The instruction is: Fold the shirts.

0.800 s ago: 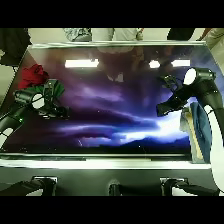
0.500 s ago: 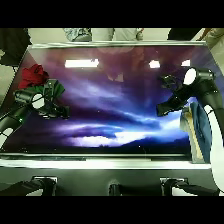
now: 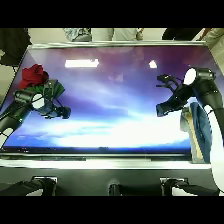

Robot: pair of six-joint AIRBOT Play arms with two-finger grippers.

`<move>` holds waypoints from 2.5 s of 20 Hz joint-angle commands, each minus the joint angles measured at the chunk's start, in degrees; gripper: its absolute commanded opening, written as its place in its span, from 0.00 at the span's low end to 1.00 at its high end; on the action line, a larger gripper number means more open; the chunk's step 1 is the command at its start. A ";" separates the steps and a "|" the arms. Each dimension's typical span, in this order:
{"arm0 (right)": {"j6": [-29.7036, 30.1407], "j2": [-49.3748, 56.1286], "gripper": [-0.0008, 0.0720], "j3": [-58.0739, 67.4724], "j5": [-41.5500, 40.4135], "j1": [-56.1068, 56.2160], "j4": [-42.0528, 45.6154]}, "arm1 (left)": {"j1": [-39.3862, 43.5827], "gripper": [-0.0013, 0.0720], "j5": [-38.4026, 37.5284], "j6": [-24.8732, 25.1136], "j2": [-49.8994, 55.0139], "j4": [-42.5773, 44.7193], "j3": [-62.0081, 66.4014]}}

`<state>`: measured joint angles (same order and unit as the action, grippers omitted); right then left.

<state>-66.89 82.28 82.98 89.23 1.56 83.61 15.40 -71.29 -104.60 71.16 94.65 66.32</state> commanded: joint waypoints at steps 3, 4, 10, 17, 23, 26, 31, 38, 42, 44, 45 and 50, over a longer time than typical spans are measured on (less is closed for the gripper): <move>0.00 0.02 0.87 -0.02 -0.35 0.04 0.00 | 0.04 0.83 1.75 0.02 0.09 0.00 -0.04; 0.00 0.02 0.87 -0.02 -1.44 0.04 0.00 | 0.02 0.83 5.05 0.00 0.28 0.00 -0.04; 0.00 0.02 0.88 -0.02 -10.84 0.04 0.11 | 0.04 0.83 17.33 0.00 1.25 -0.83 -0.04; 0.02 0.11 0.98 -0.02 -23.28 0.04 0.02 | -6.49 1.00 22.67 -1.79 1.22 4.57 5.35; 2.54 0.17 0.92 -0.15 -12.26 0.07 -2.23 | -36.04 1.00 17.29 -19.63 4.33 -13.53 4.52; 5.66 0.17 0.93 -0.15 -10.86 0.07 -5.66 | -43.74 1.00 21.68 -13.05 8.63 -28.30 -1.22; 9.53 0.17 0.93 -0.15 -9.79 0.07 -12.07 | -42.53 1.00 40.59 -1.53 15.28 -39.43 -2.82; 7.72 0.15 0.93 -0.15 -8.17 0.07 -14.67 | -38.75 0.97 45.68 -0.13 22.29 -39.67 -2.64; 7.58 0.13 0.92 -0.15 -5.66 0.07 -14.64 | -38.23 0.06 46.58 -0.24 21.92 -39.67 -2.08; 7.85 -0.07 0.87 -0.09 -5.20 0.07 -14.53 | -37.77 0.05 47.36 -0.11 18.80 -39.60 -1.57; 8.48 -0.66 0.85 -0.09 -5.49 0.07 -13.84 | -37.20 0.05 49.33 1.40 15.52 -39.58 -1.57; 10.14 -8.85 0.85 2.73 -5.57 0.04 1.97 | -32.28 0.05 49.75 8.68 -10.60 -39.63 -1.60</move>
<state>-57.49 77.60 84.03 83.50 1.63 76.38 -19.64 -21.17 -99.94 73.34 55.11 64.62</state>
